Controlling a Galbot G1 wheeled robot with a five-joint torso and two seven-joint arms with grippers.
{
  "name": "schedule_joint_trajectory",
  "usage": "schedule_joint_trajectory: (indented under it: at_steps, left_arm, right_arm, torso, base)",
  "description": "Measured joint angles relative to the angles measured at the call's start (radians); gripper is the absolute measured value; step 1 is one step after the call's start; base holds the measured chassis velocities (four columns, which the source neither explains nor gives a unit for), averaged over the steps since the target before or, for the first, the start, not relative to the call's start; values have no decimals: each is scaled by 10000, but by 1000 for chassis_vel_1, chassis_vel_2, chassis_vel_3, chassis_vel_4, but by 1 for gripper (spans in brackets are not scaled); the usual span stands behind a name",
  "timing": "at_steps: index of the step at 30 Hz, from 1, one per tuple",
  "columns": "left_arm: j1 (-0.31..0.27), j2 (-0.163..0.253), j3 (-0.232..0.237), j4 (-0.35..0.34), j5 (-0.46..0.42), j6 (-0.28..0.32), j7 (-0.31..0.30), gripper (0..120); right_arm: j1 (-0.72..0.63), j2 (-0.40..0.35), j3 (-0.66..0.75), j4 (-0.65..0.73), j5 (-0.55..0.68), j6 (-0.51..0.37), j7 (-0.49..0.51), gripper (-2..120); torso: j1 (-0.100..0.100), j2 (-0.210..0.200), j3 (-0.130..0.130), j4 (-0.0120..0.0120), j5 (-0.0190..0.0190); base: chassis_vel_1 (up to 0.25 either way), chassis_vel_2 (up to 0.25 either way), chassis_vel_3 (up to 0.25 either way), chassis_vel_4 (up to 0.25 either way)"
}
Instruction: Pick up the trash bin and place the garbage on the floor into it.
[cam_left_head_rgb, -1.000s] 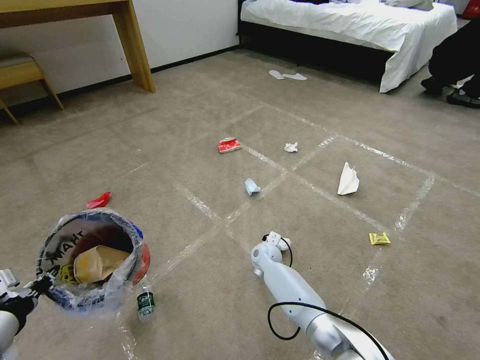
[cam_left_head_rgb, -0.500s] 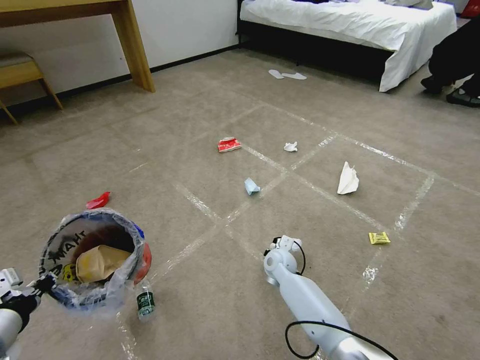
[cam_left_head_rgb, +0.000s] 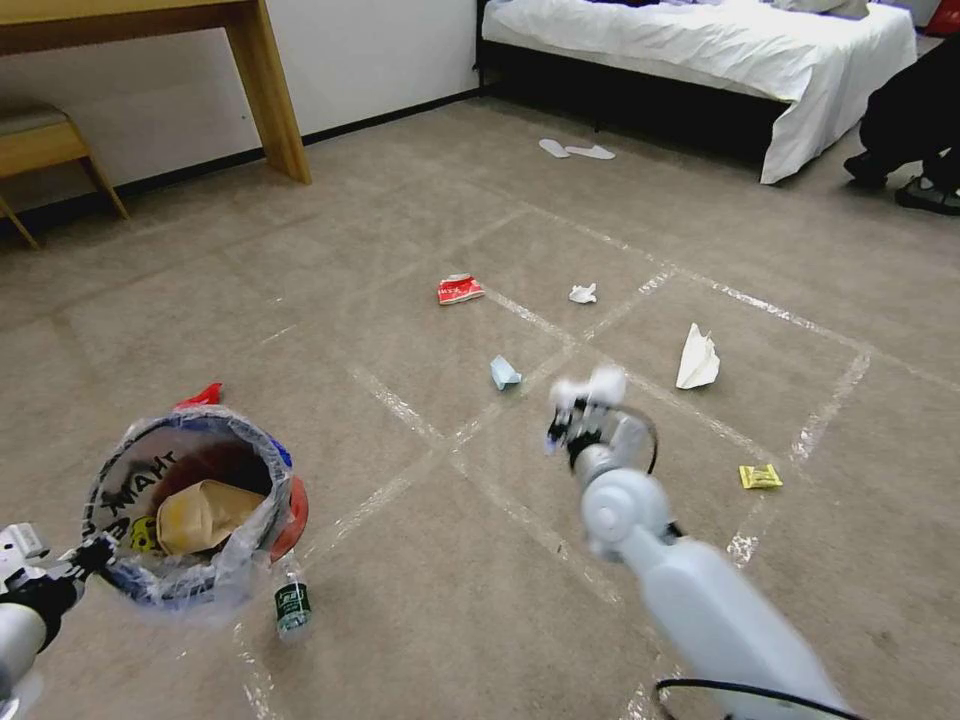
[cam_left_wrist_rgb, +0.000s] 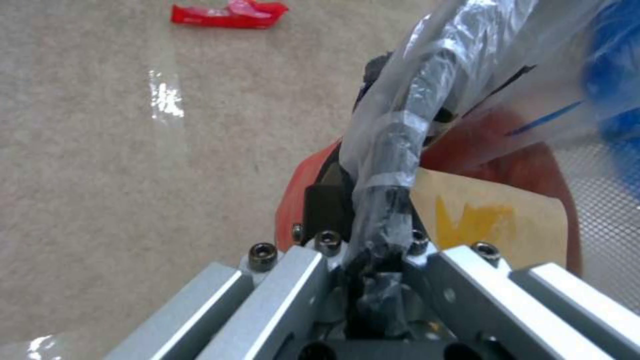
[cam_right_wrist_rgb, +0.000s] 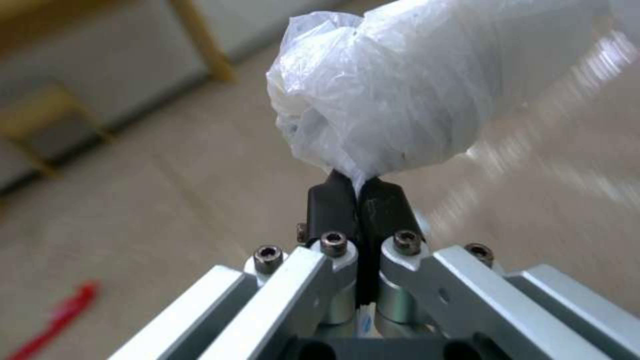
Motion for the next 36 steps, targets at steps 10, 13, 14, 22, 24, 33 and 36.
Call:
schedule_joint_trajectory:
  at_steps: [10, 13, 14, 22, 24, 33, 36]
  left_arm:
    - [-73, 294, 75, -214, -514, 87, -254, 0]
    - [-116, 430, 76, -135, -652, 95, -340, 0]
    - [-116, 430, 76, -135, -652, 95, -340, 0]
    - [-315, 745, 204, 57, -1030, 210, -593, 0]
    - [-319, 782, 206, 67, -1052, 226, -623, 0]
    - [-254, 1082, 359, -336, -1406, 292, -624, 0]
    - [-518, 1468, 542, -34, -1439, 303, -551, 0]
  right_arm:
    - [1728, -729, -1599, 1125, 192, 1781, -2188, 0]
    - [1931, -755, -1795, 1202, 253, 2076, -2736, 0]
    - [1931, -755, -1795, 1202, 253, 2076, -2736, 0]
    - [2311, -754, -2410, 1054, 381, 2986, -3995, 0]
    - [2350, -739, -2532, 1051, 467, 3111, -4156, 0]
    - [2535, -532, -2940, 961, 530, 3259, -4388, 0]
    - [2656, -449, -3084, 823, 568, 3350, -4499, 0]
  torso:
    - [0, 0, 0, 4, -3]
    - [0, 0, 1, 4, -2]
    - [0, 0, 1, 4, -2]
    - [0, 0, 1, 3, -3]
    - [0, 0, 1, 3, -3]
    - [0, 0, 1, 2, -3]
    - [0, 0, 1, 0, -4]
  base:
    - [0, 0, 0, 0]
    - [0, 0, 0, 0]
    - [0, 0, 0, 0]
    - [0, 0, 0, 0]
    - [0, 0, 0, 0]
    - [0, 0, 0, 0]
    - [0, 0, 0, 0]
